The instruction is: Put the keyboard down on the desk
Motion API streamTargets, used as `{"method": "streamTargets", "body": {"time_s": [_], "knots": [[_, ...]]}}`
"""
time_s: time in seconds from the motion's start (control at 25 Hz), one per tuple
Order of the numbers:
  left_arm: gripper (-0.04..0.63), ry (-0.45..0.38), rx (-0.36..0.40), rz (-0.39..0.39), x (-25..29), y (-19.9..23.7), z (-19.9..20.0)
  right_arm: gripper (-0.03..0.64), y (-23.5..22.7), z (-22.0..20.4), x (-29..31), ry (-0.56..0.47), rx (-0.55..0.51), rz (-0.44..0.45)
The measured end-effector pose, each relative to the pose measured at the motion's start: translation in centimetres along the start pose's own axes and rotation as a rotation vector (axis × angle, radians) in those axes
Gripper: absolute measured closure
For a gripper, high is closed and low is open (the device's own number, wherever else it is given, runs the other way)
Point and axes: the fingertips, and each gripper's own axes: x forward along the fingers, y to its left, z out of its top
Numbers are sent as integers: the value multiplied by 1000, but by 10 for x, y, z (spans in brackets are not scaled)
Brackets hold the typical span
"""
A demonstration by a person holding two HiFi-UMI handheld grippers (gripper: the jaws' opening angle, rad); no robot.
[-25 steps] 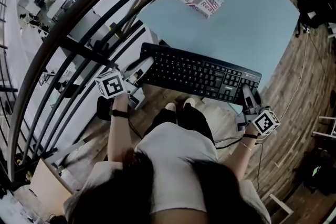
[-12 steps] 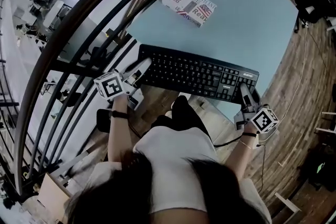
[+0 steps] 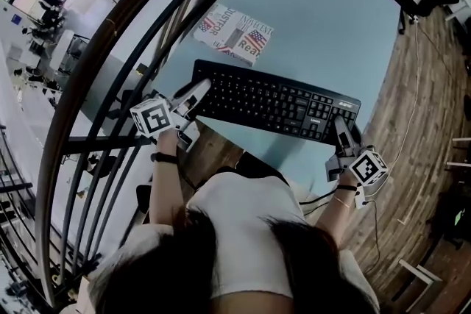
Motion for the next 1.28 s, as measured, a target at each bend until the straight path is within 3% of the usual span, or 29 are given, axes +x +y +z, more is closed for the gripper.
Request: {"method": "streamTargets", "body": {"time_s": [0.12, 0.16, 0.2, 0.84, 0.96, 1.28], "knots": [[422, -90, -195, 366, -192, -49, -87, 396, 64, -90, -39, 388, 118, 120], [422, -108, -232, 446, -234, -65, -106, 396, 81, -109, -51, 470, 146, 150], [422, -110, -244, 474, -252, -73, -113, 396, 92, -118, -58, 498, 161, 166], [420, 100, -274, 272, -153, -25, -99, 396, 60, -91, -89, 341, 169, -72], [420, 129, -278, 253, -147, -19, -101, 396, 55, -91, -97, 335, 153, -139], [419, 162, -297, 237, -141, -17, -111, 396, 55, -93, -111, 338, 158, -174]]}}
